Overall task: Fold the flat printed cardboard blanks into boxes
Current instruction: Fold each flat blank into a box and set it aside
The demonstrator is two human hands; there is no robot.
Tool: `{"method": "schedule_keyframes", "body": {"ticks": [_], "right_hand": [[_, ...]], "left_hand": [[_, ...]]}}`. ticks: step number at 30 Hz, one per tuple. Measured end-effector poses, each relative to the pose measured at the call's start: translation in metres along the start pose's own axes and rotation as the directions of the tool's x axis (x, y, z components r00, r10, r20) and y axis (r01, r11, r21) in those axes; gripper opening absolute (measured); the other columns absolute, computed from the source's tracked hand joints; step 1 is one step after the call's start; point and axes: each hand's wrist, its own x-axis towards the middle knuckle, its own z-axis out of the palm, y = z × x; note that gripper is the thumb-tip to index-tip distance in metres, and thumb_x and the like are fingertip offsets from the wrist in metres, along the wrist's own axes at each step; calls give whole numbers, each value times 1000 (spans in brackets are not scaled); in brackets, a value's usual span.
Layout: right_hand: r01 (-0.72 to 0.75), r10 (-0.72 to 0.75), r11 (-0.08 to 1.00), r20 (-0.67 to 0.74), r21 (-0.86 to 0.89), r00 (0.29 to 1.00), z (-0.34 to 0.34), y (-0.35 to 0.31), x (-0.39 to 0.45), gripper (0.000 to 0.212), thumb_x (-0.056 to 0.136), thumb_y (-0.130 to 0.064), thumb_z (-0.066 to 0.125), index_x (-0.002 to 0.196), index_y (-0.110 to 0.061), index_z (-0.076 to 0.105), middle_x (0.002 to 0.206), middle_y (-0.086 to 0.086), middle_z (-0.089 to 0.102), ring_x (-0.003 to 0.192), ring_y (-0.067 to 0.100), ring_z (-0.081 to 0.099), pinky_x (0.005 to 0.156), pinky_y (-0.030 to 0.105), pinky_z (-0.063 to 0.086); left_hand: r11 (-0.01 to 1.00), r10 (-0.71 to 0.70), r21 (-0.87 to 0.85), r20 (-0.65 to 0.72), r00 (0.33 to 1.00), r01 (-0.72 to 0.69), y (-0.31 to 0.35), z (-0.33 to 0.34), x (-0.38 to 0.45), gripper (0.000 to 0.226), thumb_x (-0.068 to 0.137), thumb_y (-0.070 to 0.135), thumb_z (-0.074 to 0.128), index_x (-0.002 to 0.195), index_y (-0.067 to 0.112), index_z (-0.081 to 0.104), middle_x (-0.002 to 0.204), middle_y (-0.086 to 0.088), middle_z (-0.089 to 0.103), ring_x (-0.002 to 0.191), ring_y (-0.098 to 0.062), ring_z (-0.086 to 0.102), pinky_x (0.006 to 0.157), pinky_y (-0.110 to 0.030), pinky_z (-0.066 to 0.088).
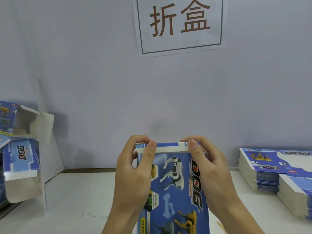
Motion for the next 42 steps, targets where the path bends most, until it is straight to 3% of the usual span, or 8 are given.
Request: {"method": "schedule_keyframes", "body": {"ticks": [6,13,17,19,26,34,39,42], "right_hand": [[-7,7,1000,15,16,1000,-2,1,-1,23,80,-49,56,86,-28,64,78,6,73,68,24,74,50,29,57],[-3,3,998,-6,63,1000,-3,1,0,27,77,-51,60,93,-28,64,85,9,73,71,25,75,49,28,56],[0,1,999,-29,44,1000,-2,1,0,38,74,-56,59,99,-27,61,92,8,72,75,25,75,50,28,56],[2,0,999,-47,34,999,-1,2,0,34,77,-56,58,94,-27,60,89,8,72,73,24,75,49,27,55],[-14,15,998,-18,68,1000,-3,3,1,22,81,-47,59,88,-26,63,85,10,71,69,27,74,49,29,55],[-35,33,996,24,81,999,-7,4,0,27,78,-49,60,89,-24,65,78,6,71,67,25,74,48,28,55],[-36,36,997,11,73,999,-5,4,0,29,76,-52,60,87,-25,64,79,9,74,68,27,74,49,29,56],[-18,18,999,-17,40,1000,-3,4,-1,30,80,-53,57,88,-25,65,82,10,74,69,27,75,50,29,56]], "left_hand": [[1000,-13,-13,-11,1000,12,-1,0,-1,20,77,51,58,76,31,55,80,-13,70,81,-31,74,58,-49,61],[1000,-5,16,11,1000,4,-1,0,-3,23,76,56,56,83,34,56,68,-9,63,70,-34,68,53,-57,53],[999,-43,21,75,996,42,-1,-1,-3,14,80,51,52,87,40,57,84,-7,68,84,-31,71,59,-51,58],[999,-36,30,93,995,33,1,0,-3,16,80,54,51,89,42,56,89,-11,67,85,-38,68,64,-58,58],[998,-1,57,-10,1000,1,5,5,-3,24,78,59,53,86,36,56,79,-23,62,79,-50,61,63,-62,54],[998,-58,-27,69,996,60,5,-1,-2,19,80,50,57,91,35,60,89,-20,67,85,-42,70,64,-64,57],[997,-59,-41,43,997,60,9,3,-4,21,77,56,56,88,39,58,87,-27,61,84,-56,60,65,-71,50],[989,-99,-110,40,994,103,10,6,-6,17,83,52,50,97,44,54,99,-21,60,87,-59,56,72,-73,48]]}}
